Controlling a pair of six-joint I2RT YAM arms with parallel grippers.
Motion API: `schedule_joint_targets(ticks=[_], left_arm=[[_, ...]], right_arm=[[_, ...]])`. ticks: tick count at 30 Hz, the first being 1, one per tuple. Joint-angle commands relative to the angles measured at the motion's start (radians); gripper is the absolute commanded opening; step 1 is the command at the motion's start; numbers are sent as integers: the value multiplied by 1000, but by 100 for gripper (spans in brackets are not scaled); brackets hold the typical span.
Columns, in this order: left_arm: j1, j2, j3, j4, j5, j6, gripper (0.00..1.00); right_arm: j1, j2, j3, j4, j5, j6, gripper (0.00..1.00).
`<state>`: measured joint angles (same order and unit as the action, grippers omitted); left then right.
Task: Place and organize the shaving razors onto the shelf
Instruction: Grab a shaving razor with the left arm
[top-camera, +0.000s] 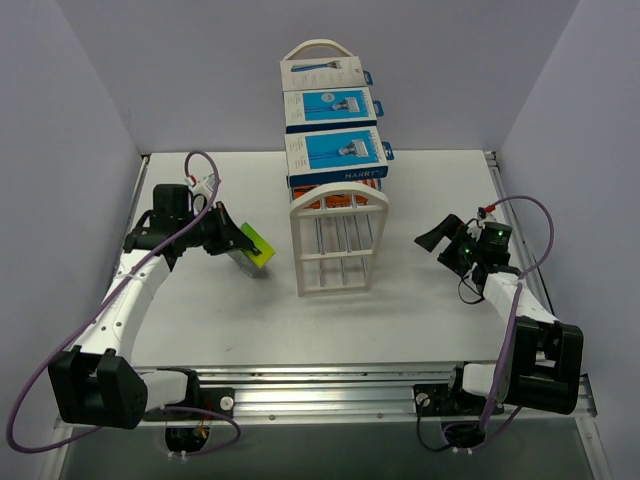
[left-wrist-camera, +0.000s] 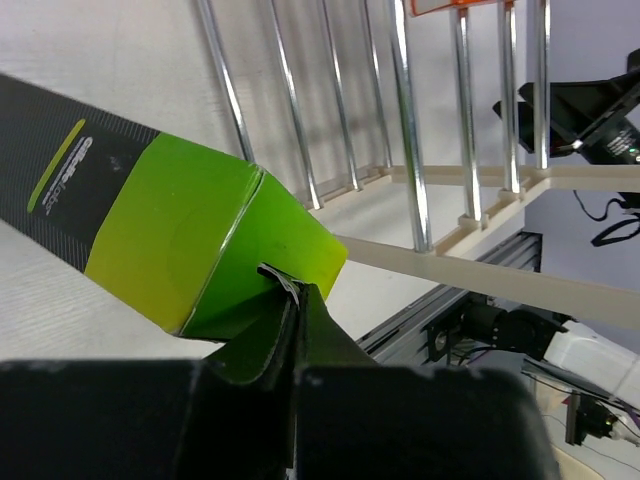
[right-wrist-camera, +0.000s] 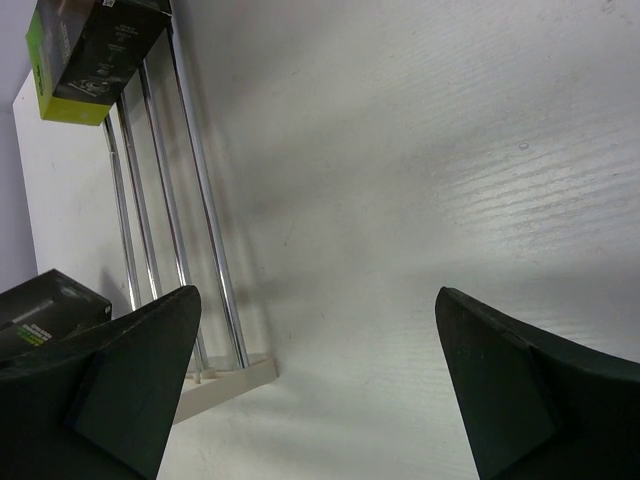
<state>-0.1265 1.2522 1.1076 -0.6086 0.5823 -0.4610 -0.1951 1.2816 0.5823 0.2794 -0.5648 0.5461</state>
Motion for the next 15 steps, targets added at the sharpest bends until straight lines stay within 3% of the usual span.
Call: schedule_joint_targets(ticks=[1, 9, 15], left_arm=[[-9, -30, 60, 158, 88, -54, 2], [-9, 6, 29, 138, 172, -106, 2], [5, 47, 60, 10, 220, -128, 2]], right_arm=[[-3, -5, -1, 24, -21, -15, 100], [-3, 8, 7, 33, -27, -14, 100], [-4, 25, 7, 46, -29, -12, 100]])
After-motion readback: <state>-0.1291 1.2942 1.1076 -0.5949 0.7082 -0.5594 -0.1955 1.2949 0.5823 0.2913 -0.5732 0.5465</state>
